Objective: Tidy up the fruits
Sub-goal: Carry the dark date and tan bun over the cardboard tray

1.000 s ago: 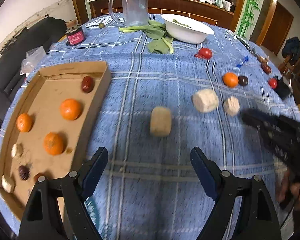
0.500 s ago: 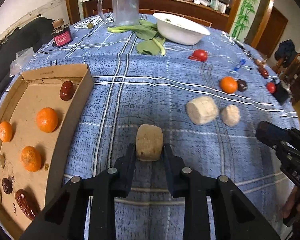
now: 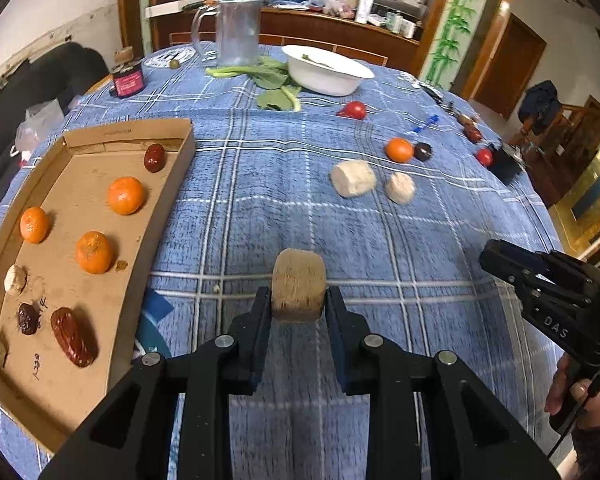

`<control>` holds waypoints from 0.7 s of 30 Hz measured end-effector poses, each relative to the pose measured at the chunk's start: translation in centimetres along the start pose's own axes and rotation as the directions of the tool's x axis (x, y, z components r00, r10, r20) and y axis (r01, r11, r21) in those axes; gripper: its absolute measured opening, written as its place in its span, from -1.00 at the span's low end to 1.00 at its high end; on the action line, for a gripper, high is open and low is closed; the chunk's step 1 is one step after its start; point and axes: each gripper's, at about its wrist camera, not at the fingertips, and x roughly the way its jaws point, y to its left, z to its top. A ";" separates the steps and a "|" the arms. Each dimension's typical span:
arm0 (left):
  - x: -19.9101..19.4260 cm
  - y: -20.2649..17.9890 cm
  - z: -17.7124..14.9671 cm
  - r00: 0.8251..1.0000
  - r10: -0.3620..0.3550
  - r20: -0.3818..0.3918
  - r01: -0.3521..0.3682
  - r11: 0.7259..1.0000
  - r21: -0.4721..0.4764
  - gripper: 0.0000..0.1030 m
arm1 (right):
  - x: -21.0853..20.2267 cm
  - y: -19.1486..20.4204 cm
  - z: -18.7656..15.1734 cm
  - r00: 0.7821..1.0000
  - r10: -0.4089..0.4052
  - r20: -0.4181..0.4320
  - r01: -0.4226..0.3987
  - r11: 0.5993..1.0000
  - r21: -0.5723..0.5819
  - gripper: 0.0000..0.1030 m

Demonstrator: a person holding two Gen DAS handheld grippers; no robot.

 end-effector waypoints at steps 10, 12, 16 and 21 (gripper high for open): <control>-3.8 1.0 -0.6 0.998 -0.010 0.059 0.008 1.000 0.024 -0.50 | -1.4 2.5 -0.3 1.000 -0.017 0.002 0.017 1.000 0.006 -0.44; -4.5 2.0 -0.6 0.997 -0.006 0.073 0.005 1.000 0.008 -0.50 | -1.4 3.3 0.0 1.000 -0.013 0.005 0.013 1.000 -0.003 -0.44; -5.7 3.9 -0.5 0.996 0.012 0.093 -0.010 1.000 -0.019 -0.49 | -1.2 5.3 1.0 1.000 0.007 0.011 -0.006 1.000 -0.029 -0.44; -6.8 6.3 -0.6 0.993 0.041 0.113 -0.034 0.998 -0.059 -0.49 | -0.5 8.3 2.6 0.999 0.037 0.020 -0.035 0.996 -0.078 -0.44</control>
